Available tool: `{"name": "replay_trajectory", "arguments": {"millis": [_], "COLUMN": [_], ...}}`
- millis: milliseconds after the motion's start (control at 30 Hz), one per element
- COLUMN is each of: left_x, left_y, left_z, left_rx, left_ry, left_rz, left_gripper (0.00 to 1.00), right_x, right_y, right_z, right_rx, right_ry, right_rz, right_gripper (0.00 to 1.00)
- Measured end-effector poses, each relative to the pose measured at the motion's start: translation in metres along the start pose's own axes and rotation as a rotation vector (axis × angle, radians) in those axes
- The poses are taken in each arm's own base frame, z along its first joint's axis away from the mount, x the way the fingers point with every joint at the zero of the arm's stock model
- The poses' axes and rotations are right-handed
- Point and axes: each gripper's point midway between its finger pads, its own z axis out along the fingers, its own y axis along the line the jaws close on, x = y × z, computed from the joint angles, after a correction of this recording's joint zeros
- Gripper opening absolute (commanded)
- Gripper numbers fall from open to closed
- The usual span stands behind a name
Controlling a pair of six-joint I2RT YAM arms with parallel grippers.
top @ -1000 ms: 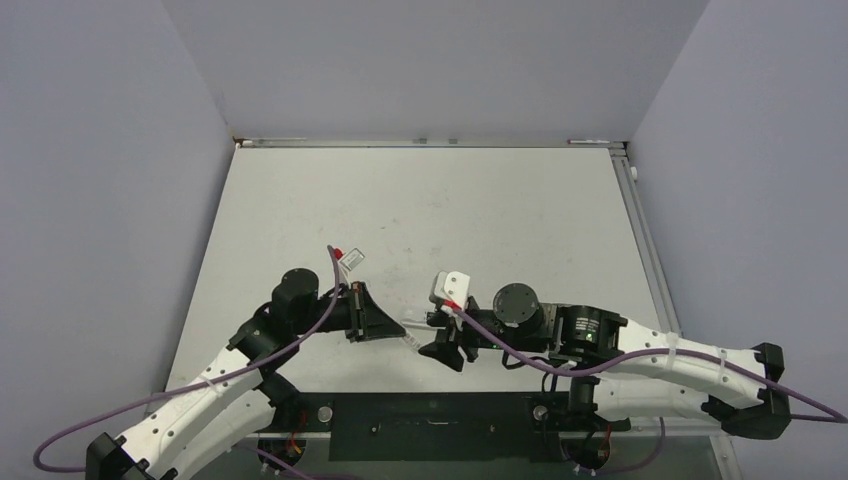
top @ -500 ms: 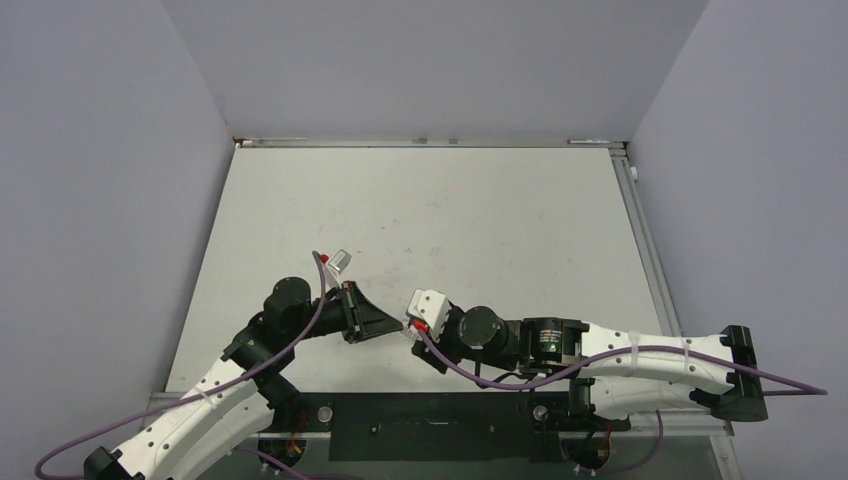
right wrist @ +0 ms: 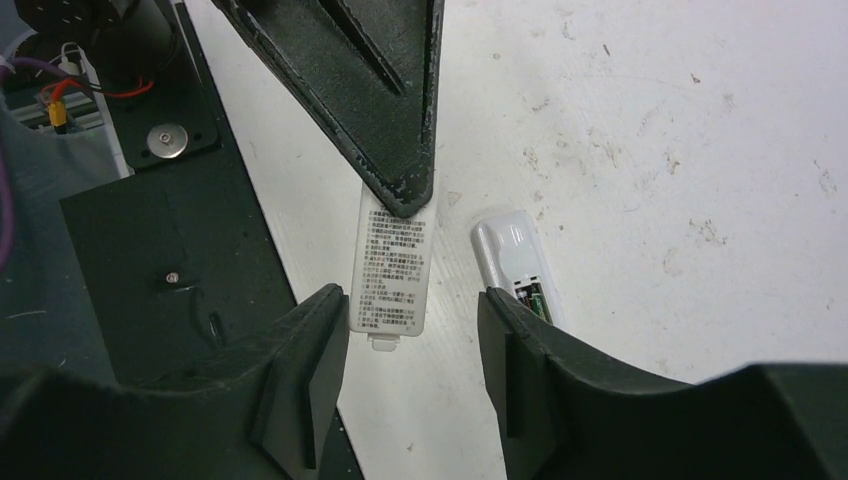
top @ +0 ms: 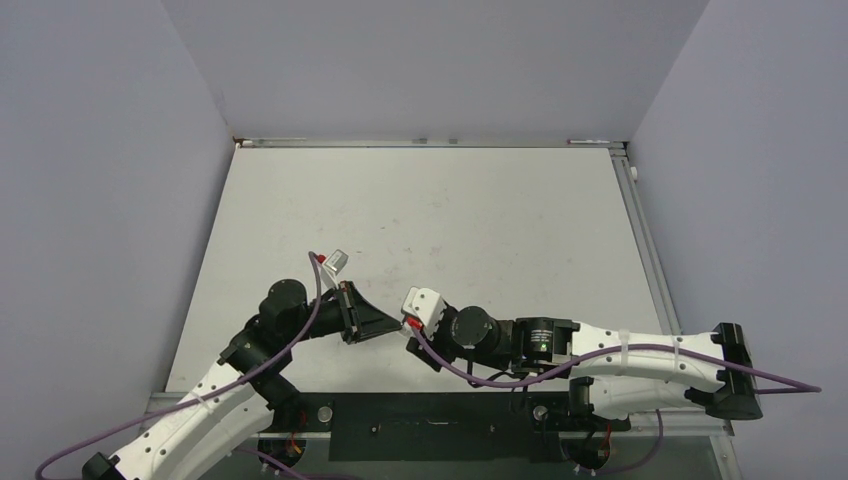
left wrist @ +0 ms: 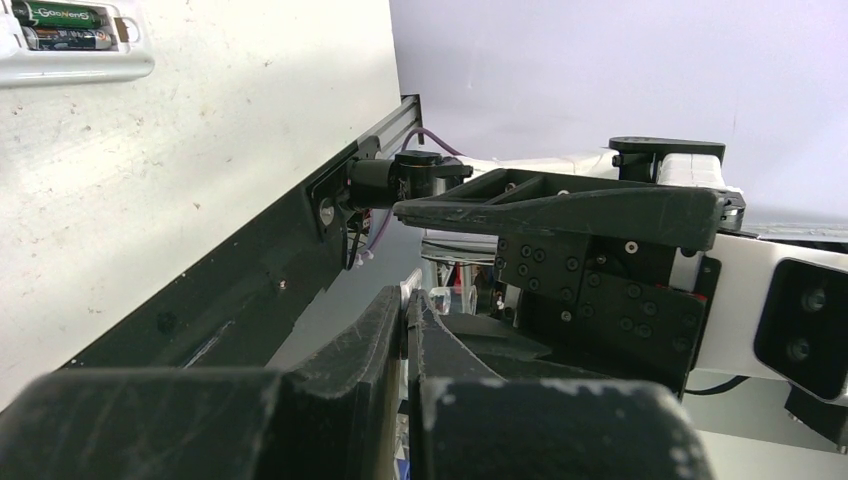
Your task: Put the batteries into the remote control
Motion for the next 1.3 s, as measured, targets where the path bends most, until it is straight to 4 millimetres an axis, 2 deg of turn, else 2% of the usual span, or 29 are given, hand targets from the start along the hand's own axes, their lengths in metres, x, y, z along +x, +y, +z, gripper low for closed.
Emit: {"name": "replay_trajectory", "arguments": {"millis": [67, 233, 433, 467, 500, 567, 600, 633, 667, 800, 867, 933, 1033, 1233, 1300], "left_x": [0.0, 0.0, 0.001, 0.001, 0.001, 0.002, 0.002, 0.002, 0.002, -0.001, -0.01, -0.025, -0.042, -0.045, -0.045], "left_y": [-0.001, -0.003, -0.005, -0.005, -0.006, -0.007, -0.007, -0.005, -0.003, 0.009, 0.02, 0.03, 0.04, 0.069, 0.083], "left_z": [-0.001, -0.002, -0.003, -0.004, -0.004, -0.003, -0.003, -0.003, -0.002, -0.001, -0.002, -0.005, -0.009, -0.002, 0.003], "left_rx": [0.004, 0.013, 0.018, 0.02, 0.023, 0.027, 0.025, 0.02, 0.014, -0.034, -0.081, -0.13, -0.186, -0.284, -0.322], "left_ry": [-0.001, -0.005, -0.006, -0.004, -0.003, 0.002, 0.003, 0.002, 0.003, -0.006, -0.034, -0.081, -0.13, -0.093, -0.071], "left_rz": [0.002, 0.008, 0.008, 0.003, 0.0, -0.002, -0.001, -0.002, -0.002, 0.007, 0.015, 0.025, 0.048, 0.051, 0.034], "left_gripper": [0.0, 0.0, 0.0, 0.03, 0.1, 0.27, 0.37, 0.52, 0.59, 0.65, 0.68, 0.69, 0.69, 0.68, 0.67], "right_x": [0.001, 0.001, -0.003, -0.004, -0.005, -0.005, -0.003, -0.002, 0.0, 0.005, 0.008, 0.016, 0.039, 0.098, 0.112], "right_y": [0.001, 0.005, 0.009, 0.009, 0.01, 0.01, 0.009, 0.008, 0.008, -0.001, -0.009, -0.024, -0.049, -0.067, -0.069], "right_z": [0.002, 0.002, -0.001, -0.002, -0.003, -0.005, -0.006, -0.007, -0.008, -0.014, -0.013, -0.011, -0.01, -0.011, -0.011], "right_rx": [0.0, -0.016, -0.029, -0.03, -0.032, -0.033, -0.032, -0.031, -0.029, -0.017, -0.016, -0.003, 0.011, -0.069, -0.102], "right_ry": [0.005, 0.003, -0.013, -0.016, -0.02, -0.021, -0.014, -0.004, 0.008, 0.067, 0.107, 0.163, 0.286, 0.552, 0.614], "right_rz": [0.003, 0.013, 0.012, 0.011, 0.008, -0.001, -0.006, -0.014, -0.023, -0.082, -0.108, -0.122, -0.157, -0.255, -0.285], "right_gripper": [0.39, 0.1, 0.08, 0.08, 0.08, 0.08, 0.08, 0.08, 0.08, 0.08, 0.08, 0.08, 0.08, 0.08, 0.08]}}
